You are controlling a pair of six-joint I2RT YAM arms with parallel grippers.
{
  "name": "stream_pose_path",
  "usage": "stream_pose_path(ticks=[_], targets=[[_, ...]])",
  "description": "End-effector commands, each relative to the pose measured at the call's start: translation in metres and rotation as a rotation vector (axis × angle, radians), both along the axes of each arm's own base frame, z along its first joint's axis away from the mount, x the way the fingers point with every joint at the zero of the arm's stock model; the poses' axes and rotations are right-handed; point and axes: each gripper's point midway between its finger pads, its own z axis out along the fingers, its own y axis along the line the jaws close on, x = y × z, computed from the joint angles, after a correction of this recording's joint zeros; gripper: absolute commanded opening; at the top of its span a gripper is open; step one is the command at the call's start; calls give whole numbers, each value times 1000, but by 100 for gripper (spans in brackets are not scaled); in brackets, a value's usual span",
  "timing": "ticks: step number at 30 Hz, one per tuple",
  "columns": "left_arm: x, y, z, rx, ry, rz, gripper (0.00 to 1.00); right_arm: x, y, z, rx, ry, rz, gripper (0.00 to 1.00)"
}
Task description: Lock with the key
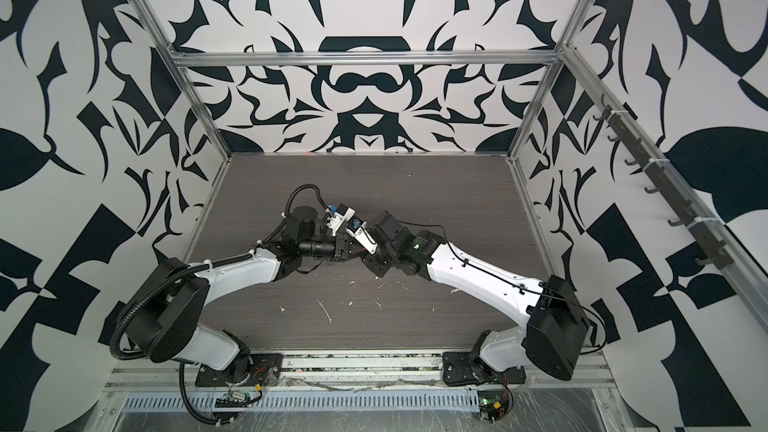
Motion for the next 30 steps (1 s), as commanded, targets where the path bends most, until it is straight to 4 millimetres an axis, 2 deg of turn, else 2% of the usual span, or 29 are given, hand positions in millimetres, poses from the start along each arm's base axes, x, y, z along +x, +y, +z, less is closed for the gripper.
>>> stream_pose_path(ticks=[1,5,8,12,15,18,23,30], targets=[[17,5,9,-53,1,76,0,31,6,64,201,-147,-130,52],[32,13,22,-91,-10,132,0,31,-7,81,280,-153,-183,61],[37,13,26,-93,-21,145,0,37,-26,96,400,-121,-255,64],[44,16,27,-94,-16,173,0,51,-68,113,655,-5,-399,66],[50,20,29,-126,-5,204,0,56,-89,121,909,148,-449,66],[56,21,35,-176,5,228,0,57,-90,123,1101,285,-421,66],[64,20,40,-259,41,258,0,58,-79,112,1262,408,-368,66],[71,16,46,-421,142,243,0,61,-72,102,1342,487,-330,65]])
